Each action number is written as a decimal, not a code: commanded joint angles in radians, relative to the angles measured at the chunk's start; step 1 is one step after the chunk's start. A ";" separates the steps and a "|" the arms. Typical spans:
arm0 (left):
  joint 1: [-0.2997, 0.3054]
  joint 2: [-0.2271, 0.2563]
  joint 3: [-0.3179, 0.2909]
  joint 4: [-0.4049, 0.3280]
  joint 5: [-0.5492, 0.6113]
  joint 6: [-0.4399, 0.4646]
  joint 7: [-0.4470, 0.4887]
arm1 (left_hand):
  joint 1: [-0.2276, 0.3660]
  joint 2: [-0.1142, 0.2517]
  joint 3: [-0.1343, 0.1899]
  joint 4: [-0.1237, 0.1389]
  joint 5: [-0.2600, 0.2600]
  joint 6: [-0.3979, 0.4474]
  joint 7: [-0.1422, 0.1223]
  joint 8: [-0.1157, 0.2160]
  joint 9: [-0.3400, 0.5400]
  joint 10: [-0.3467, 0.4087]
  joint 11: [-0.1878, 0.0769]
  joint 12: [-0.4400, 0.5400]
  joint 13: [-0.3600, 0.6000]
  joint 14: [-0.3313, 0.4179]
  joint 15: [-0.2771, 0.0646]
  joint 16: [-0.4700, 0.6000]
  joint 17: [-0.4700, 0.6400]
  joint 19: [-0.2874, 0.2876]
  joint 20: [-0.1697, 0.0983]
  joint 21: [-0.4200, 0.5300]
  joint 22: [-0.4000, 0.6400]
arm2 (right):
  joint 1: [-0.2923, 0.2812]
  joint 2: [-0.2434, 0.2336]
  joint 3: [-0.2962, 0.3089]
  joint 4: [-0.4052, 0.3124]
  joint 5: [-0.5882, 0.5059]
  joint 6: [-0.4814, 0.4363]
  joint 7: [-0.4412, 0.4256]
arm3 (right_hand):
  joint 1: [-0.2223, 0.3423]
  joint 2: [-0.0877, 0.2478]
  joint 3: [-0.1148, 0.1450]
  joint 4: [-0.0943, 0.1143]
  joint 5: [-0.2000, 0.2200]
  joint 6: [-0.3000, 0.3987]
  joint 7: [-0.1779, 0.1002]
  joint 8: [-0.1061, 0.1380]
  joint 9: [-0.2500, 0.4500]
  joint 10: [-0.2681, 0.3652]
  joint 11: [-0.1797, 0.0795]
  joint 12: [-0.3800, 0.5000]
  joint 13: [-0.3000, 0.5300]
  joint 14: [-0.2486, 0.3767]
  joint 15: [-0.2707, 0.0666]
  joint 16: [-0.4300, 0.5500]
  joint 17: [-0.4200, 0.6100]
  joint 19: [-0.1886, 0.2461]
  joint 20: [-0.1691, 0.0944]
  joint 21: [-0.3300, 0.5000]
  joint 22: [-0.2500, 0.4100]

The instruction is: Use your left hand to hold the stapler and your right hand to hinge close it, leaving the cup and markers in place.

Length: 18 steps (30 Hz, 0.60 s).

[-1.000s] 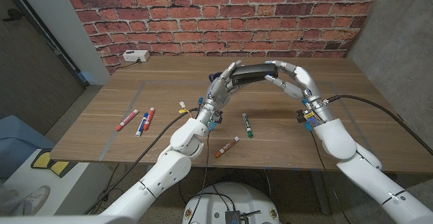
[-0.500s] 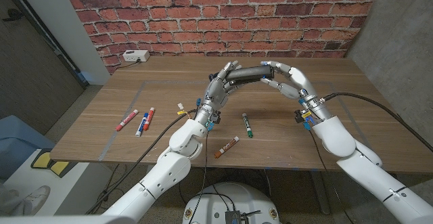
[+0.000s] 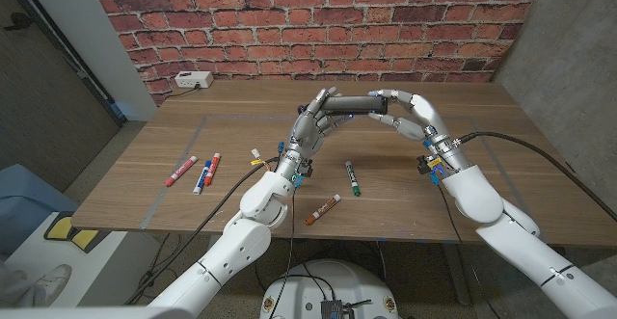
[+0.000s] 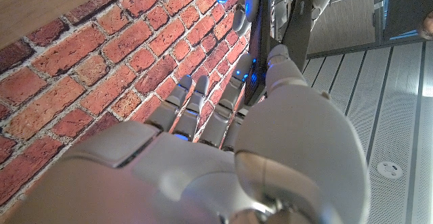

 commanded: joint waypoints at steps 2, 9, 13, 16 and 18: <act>0.001 -0.003 0.001 0.004 0.000 -0.002 -0.002 | -0.017 -0.005 -0.002 0.007 -0.002 0.013 0.002 -0.008 0.004 0.005 -0.004 0.005 0.005 0.010 -0.010 -0.008 0.005 0.002 -0.003 0.008 0.002 | -0.009 0.001 0.003 -0.010 -0.003 -0.014 -0.011 | 0.056 0.050 0.040 0.024 0.007 0.098 -0.027 -0.004 0.001 0.010 -0.001 0.010 0.012 0.013 -0.188 0.009 0.006 0.006 -0.012 0.006 0.003; 0.001 -0.003 0.002 0.006 0.004 -0.008 -0.005 | -0.028 -0.008 -0.005 0.009 -0.003 0.013 -0.001 -0.010 0.004 0.003 -0.007 0.004 0.008 -0.003 -0.007 -0.016 0.006 -0.003 0.001 0.009 0.003 | -0.002 -0.013 -0.007 -0.013 0.008 -0.028 0.012 | 0.062 0.049 0.044 0.024 0.009 0.102 -0.022 -0.005 0.001 0.014 -0.001 0.018 0.019 0.018 -0.188 0.010 0.008 0.006 -0.014 0.006 0.003; 0.002 -0.004 0.001 0.005 0.008 -0.008 0.001 | -0.031 -0.011 -0.006 0.009 -0.002 0.016 -0.003 -0.010 0.004 0.003 -0.003 0.003 0.009 -0.012 -0.005 -0.021 0.006 -0.004 0.002 0.010 0.003 | 0.005 -0.013 -0.012 -0.009 0.010 -0.027 0.014 | 0.065 0.048 0.046 0.024 0.009 0.104 -0.021 -0.005 0.001 0.018 0.000 0.023 0.023 0.020 -0.188 0.011 0.008 0.008 -0.015 0.007 0.003; 0.001 -0.006 0.001 0.008 0.011 -0.013 0.000 | -0.032 -0.013 -0.005 0.006 -0.002 0.035 -0.002 -0.004 0.004 0.014 -0.004 0.007 0.010 -0.001 -0.010 -0.019 0.005 -0.004 -0.004 0.011 0.003 | 0.007 -0.014 -0.015 -0.009 0.013 -0.028 0.014 | 0.067 0.047 0.047 0.024 0.009 0.105 -0.019 -0.006 0.001 0.019 0.000 0.025 0.026 0.022 -0.188 0.011 0.009 0.008 -0.016 0.007 0.003; 0.000 -0.006 0.001 0.010 0.014 -0.014 0.000 | -0.028 -0.014 -0.002 0.001 -0.001 0.052 -0.004 0.001 0.004 0.030 -0.006 0.013 0.011 0.003 -0.010 -0.020 0.004 -0.004 -0.007 0.012 0.003 | 0.008 -0.015 -0.016 -0.008 0.017 -0.029 0.017 | 0.068 0.047 0.048 0.024 0.009 0.108 -0.017 -0.006 0.001 0.019 0.000 0.027 0.028 0.023 -0.188 0.011 0.010 0.008 -0.016 0.007 0.003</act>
